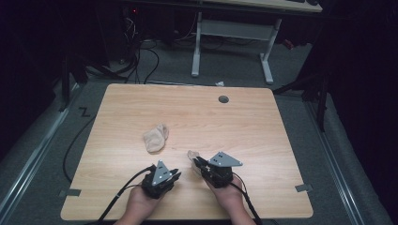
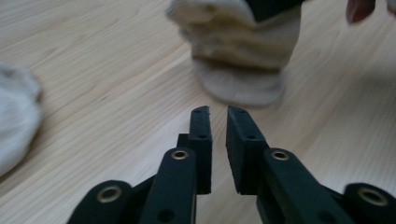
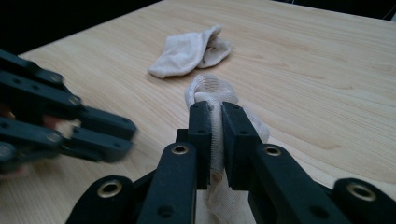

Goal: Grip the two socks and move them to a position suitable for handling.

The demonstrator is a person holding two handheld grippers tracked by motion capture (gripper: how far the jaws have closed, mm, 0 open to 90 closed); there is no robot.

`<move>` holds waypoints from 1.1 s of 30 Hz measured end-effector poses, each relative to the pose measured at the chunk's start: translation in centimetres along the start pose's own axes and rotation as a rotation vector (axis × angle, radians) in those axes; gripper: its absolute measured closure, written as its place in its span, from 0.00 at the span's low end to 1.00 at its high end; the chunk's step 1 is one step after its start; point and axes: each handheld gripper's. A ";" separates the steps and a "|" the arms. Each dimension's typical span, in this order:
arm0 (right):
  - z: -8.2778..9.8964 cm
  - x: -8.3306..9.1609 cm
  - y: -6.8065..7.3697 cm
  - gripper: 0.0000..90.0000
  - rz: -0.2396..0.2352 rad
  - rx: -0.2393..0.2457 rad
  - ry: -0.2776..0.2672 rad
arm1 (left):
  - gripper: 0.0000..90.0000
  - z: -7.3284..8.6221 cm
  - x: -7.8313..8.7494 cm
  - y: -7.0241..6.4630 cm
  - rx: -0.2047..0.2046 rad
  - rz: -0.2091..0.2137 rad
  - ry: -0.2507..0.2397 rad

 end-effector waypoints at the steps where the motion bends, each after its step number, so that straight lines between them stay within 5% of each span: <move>1: 0.1 0.0 -0.1 0.93 -0.005 0.000 -0.001 | 0.92 -0.3 -0.5 -0.2 0.007 0.001 -0.005; 5: 0.2 0.2 -0.6 0.92 -0.013 -0.015 -0.016 | 0.95 -1.3 -2.4 -0.9 0.020 0.001 -0.006; 12: 0.4 0.9 -2.4 0.92 0.006 -0.077 -0.040 | 0.96 -3.0 -6.2 -2.7 -0.016 0.044 0.080; 15: 0.6 1.5 -3.3 0.92 0.028 -0.106 -0.051 | 0.99 -3.0 -7.1 -3.3 -0.080 0.011 0.130; 22: 0.9 1.9 -4.3 0.91 0.070 -0.119 -0.051 | 1.00 -2.8 -6.4 -3.2 -0.131 0.009 0.149; 33: 2.0 1.5 -4.5 0.89 0.093 -0.120 0.008 | 1.00 -0.3 -3.0 -0.9 -0.115 -0.035 0.159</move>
Point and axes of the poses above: each handheld gripper's, and its own axes: x roughly backward along the jaws, z roughly out of its underside, y roughly to its left, and after that the axes turned 1 degree about y, right-handed
